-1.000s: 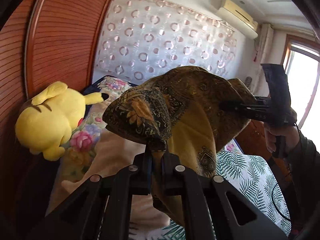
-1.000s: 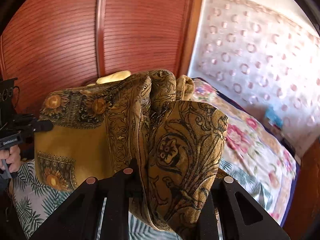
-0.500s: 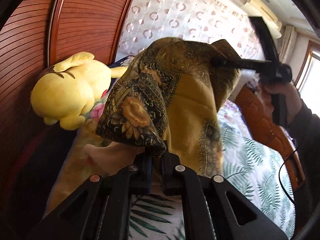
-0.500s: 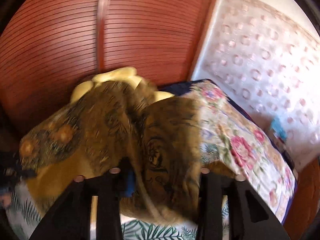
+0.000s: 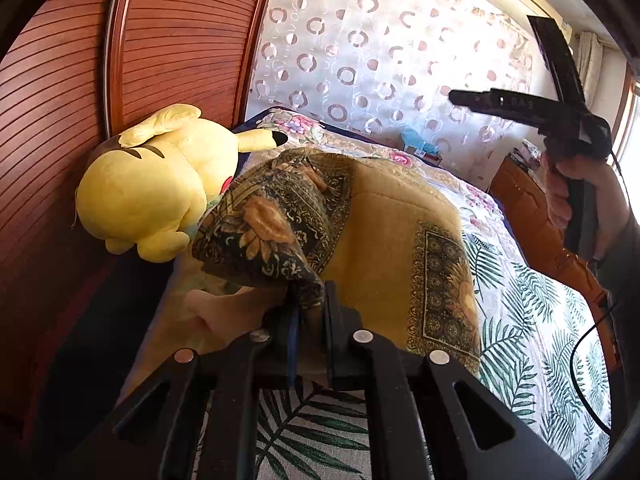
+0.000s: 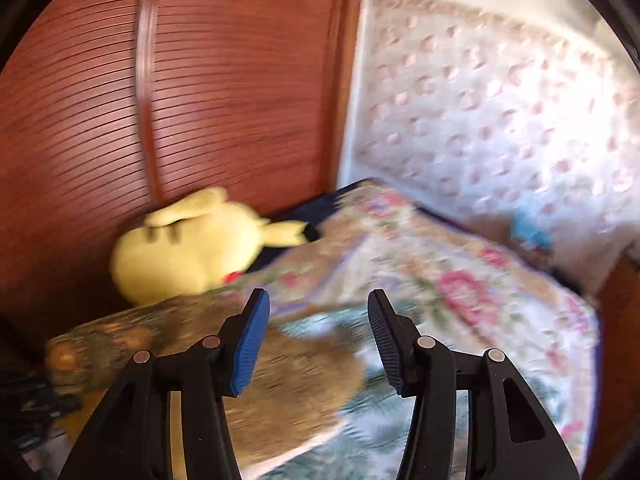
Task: Fold small clothes
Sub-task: 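Carry the folded shirt with both tools toward the yellow plush toy, then lower the folded shirt onto the pink cloth and open both tools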
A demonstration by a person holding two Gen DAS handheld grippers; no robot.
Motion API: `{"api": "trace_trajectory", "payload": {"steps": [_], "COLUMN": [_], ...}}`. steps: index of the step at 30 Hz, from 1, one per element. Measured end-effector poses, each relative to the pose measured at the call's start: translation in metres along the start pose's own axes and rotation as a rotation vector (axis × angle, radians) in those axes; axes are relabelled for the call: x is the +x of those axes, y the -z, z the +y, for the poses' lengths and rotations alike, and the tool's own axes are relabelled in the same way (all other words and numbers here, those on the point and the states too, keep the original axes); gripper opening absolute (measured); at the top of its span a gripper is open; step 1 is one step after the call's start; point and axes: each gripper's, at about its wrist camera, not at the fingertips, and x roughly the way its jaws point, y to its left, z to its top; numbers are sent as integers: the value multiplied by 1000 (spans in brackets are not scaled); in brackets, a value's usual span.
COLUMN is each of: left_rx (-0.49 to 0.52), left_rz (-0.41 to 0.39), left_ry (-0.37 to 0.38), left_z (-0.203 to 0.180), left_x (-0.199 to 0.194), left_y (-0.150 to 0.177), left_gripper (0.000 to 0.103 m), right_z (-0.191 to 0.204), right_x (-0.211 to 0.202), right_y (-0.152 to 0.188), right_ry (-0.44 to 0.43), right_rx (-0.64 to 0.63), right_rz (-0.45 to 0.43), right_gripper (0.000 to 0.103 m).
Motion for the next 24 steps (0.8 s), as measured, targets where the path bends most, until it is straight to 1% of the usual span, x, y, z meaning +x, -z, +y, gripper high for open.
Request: {"api": "trace_trajectory", "payload": {"steps": [3,5,6,7,8,9,10,11,12,13,15,16,20,24], "left_rx": [8,16,19,26,31,31,31,32,31,31,36,41,73,115], "left_rz": [-2,-9,-15,-17,-17,-22,-35,-45,-50,-53,-61,-65,-79,-92], "left_ry": [-8,-5,-2,-1,-2,-3,-3,-5,-10,-14,-22,-25,-34,-31], "left_z": [1,1,1,1,2,2,3,4,4,5,4,2,-10,-26], "left_x": [-2,-5,-6,-8,-10,-13,-17,-21,-24,-26,-30,-33,-45,-57], "left_y": [0,1,2,3,3,3,2,2,1,1,0,0,0,3], "left_gripper": [21,43,46,54,71,81,88,90,91,91,91,91,91,91], "right_z": [14,26,32,39,37,39,40,45,41,46,38,36,27,32], "right_x": [13,22,25,27,28,29,26,26,23,26,31,32,24,-6], "right_y": [16,30,37,45,51,57,63,70,79,87,101,104,106,112], "right_ry": [-105,-166,-186,-204,-215,-226,-234,-246,-257,-261,-249,-243,-233,-191], "right_rx": [8,23,25,24,26,25,23,22,18,7,6,12,59,60], "right_rz": [49,83,94,107,117,126,131,136,144,160,190,191,176,141], "right_gripper": [53,53,53,53,53,53,53,53,53,53,53,53,53,53]}}
